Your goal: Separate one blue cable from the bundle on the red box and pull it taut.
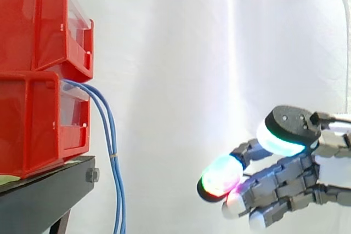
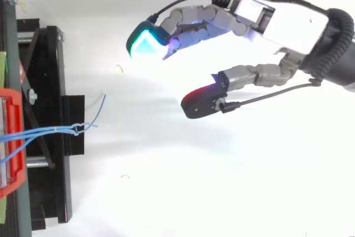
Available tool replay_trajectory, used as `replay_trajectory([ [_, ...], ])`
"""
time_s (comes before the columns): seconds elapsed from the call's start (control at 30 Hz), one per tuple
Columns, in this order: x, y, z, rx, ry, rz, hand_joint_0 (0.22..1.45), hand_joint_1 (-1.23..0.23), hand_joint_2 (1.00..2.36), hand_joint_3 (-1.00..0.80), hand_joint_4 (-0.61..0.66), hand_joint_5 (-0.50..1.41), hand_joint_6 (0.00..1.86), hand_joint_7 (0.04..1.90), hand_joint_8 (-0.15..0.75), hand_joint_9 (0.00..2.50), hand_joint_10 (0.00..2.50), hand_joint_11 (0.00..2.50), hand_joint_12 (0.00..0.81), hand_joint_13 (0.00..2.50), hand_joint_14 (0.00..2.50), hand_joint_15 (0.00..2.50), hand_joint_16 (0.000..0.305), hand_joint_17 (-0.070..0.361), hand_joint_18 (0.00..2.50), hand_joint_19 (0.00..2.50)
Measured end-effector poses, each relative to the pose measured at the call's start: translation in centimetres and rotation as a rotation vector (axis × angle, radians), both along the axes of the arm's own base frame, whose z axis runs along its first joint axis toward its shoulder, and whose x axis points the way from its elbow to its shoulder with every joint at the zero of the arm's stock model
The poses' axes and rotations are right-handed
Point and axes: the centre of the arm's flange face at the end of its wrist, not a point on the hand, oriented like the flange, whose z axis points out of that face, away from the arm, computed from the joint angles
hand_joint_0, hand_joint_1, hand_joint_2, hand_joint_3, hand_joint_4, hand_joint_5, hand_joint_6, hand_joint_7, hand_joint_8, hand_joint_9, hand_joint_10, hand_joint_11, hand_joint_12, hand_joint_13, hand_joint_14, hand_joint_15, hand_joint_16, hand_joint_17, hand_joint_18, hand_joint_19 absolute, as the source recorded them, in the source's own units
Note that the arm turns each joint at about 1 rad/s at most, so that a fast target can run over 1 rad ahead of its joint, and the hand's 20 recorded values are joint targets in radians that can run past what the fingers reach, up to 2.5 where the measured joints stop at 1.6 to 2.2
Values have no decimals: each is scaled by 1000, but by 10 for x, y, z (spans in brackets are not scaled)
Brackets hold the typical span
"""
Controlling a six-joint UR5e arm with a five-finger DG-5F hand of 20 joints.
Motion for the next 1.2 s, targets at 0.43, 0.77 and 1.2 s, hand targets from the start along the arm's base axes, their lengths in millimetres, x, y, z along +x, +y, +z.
replay_trajectory([
  [0.43, 41, 1, -38, 46, -66, -7, 558, -590, 1001, -485, 241, -175, 502, 758, 304, 756, 6, 319, 319, 558, 5, 206, 45, 101, 590, 351],
  [0.77, 86, 7, -60, 62, -51, -3, 559, -589, 1001, -483, 240, -174, 502, 758, 302, 755, 8, 323, 320, 559, 5, 206, 45, 101, 592, 352],
  [1.2, 117, 33, -79, 5, -94, 23, 559, -589, 1001, -481, 245, -171, 502, 760, 306, 757, 7, 331, 318, 561, 7, 207, 45, 101, 596, 359],
])
